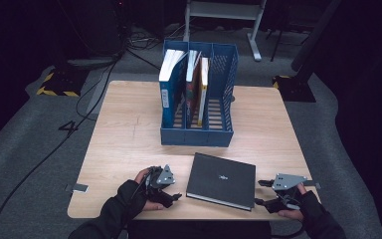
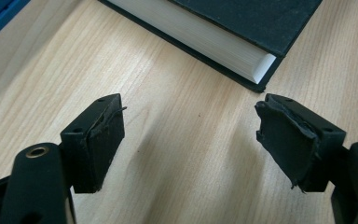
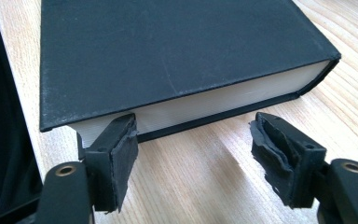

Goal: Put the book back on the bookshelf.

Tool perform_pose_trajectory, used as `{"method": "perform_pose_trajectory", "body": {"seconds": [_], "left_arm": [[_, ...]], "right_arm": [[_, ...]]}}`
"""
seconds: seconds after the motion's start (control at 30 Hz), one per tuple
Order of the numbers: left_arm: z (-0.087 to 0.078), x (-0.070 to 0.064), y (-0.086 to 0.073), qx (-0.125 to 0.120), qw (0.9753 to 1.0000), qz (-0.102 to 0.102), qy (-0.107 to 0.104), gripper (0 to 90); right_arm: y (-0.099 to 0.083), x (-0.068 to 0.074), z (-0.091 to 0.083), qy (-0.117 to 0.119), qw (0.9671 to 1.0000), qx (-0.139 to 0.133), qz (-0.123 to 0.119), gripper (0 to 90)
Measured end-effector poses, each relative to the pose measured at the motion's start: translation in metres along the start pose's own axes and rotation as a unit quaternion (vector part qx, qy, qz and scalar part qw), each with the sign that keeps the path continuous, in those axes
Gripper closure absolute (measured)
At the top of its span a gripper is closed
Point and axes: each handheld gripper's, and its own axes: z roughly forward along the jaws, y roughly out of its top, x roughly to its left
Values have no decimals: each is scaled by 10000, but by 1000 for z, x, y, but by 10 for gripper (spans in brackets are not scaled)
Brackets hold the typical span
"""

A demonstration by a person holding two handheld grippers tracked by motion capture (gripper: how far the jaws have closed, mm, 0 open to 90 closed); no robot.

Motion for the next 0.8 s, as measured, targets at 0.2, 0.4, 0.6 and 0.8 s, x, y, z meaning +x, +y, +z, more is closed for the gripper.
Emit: {"method": "perform_pose_trajectory", "body": {"seconds": [0.2, 0.4, 0.6, 0.8], "left_arm": [[5, 0, -2, 152, 9999, 53, -5, 222], [9, 3, -2, 114, 9998, 77, -116, 200], [13, 10, -4, -11, 9995, 71, -315, 147], [13, 11, -4, 5, 9995, 64, -304, 140]], "right_arm": [[0, -1, -1, 4, 10000, -67, 49, 311], [-1, -1, -2, -9, 9999, -150, 77, 308], [1, -4, -5, -71, 9992, -335, 203, 308], [2, -4, -4, -117, 9990, -356, 225, 308]]}}
